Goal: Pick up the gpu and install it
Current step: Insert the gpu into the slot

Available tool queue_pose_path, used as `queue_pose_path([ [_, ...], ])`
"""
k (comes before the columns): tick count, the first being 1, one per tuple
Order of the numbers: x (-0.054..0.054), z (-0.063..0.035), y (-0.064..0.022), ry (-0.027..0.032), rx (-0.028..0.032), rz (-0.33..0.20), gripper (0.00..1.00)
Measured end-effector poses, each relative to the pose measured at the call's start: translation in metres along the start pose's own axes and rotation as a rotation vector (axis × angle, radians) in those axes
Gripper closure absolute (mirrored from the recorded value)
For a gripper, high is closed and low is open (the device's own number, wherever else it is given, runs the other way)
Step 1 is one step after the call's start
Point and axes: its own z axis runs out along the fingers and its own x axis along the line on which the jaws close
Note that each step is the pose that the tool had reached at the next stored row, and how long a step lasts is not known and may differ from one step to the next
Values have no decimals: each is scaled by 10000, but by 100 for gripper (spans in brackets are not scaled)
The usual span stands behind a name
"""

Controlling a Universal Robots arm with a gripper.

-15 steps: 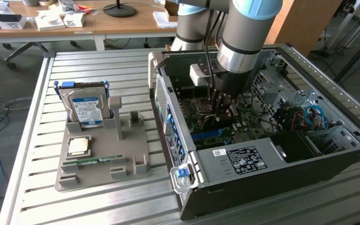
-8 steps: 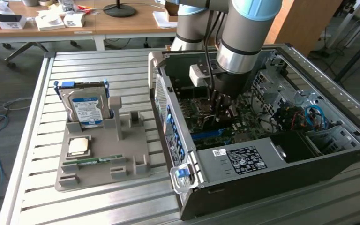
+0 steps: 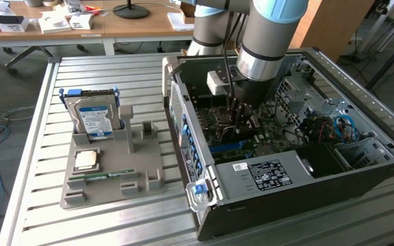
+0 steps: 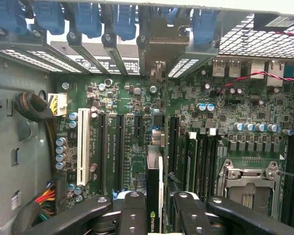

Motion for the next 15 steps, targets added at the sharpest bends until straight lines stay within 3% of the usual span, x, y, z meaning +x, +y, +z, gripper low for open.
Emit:
queue_pose_path([
  [15, 0, 30, 3, 0, 9, 1, 74],
])
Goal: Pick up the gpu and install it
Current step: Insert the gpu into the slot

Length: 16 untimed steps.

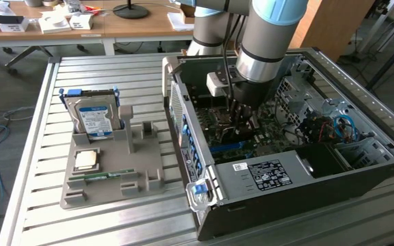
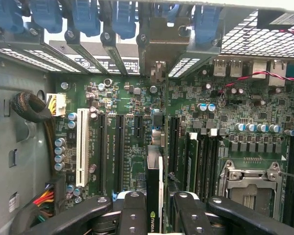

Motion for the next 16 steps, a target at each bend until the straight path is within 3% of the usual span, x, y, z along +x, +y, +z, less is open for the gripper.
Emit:
queue_pose_path([
  [16, 0, 5, 2, 4, 1, -6, 74],
])
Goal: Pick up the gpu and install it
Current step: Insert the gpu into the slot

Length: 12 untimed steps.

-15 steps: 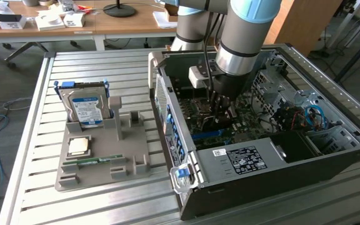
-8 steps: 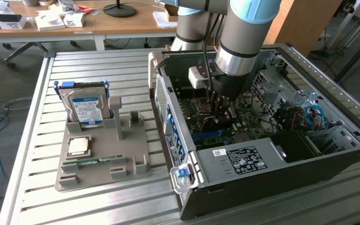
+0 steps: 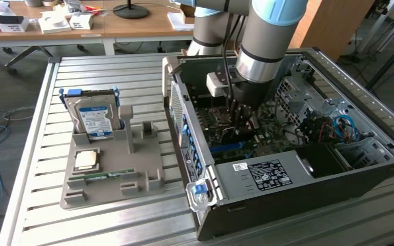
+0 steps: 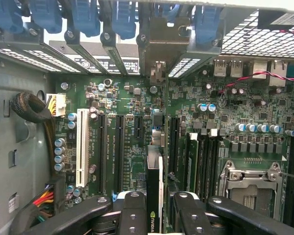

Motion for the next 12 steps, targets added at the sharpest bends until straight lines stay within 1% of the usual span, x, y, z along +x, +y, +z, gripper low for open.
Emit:
queue_pose_path([
  [5, 0, 0, -2, 1, 6, -2, 74],
  [12, 0, -1, 6, 3, 71, -3, 74],
])
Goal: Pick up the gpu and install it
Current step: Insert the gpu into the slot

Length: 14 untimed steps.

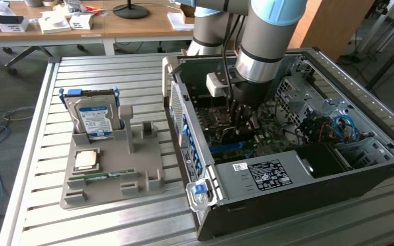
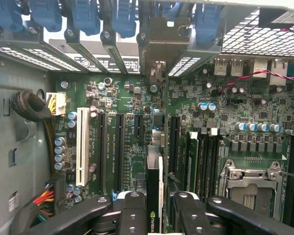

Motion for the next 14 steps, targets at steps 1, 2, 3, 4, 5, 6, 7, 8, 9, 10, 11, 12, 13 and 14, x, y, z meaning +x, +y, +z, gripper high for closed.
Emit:
queue_pose_path([
  [1, 0, 0, 1, 1, 11, -1, 74],
  [2, 0, 0, 1, 0, 16, -3, 74],
  [3, 0, 1, 1, -1, 19, -4, 74],
  [4, 0, 0, 6, 0, 23, -2, 74],
  [5, 0, 1, 6, -1, 24, -2, 74],
  [6, 0, 0, 6, -1, 24, -1, 74],
  [7, 0, 0, 6, 0, 24, -2, 74],
  [8, 0, 1, 6, -1, 24, -2, 74],
  [9, 1, 3, 6, -1, 24, -2, 74],
  [10, 1, 5, 7, 0, 24, -2, 74],
  [11, 1, 7, 6, 1, 23, -2, 74],
  [12, 0, 10, 6, -1, 24, -2, 74],
  [13, 0, 11, 6, 0, 23, -2, 74],
  [14, 0, 12, 10, 0, 24, -1, 74],
])
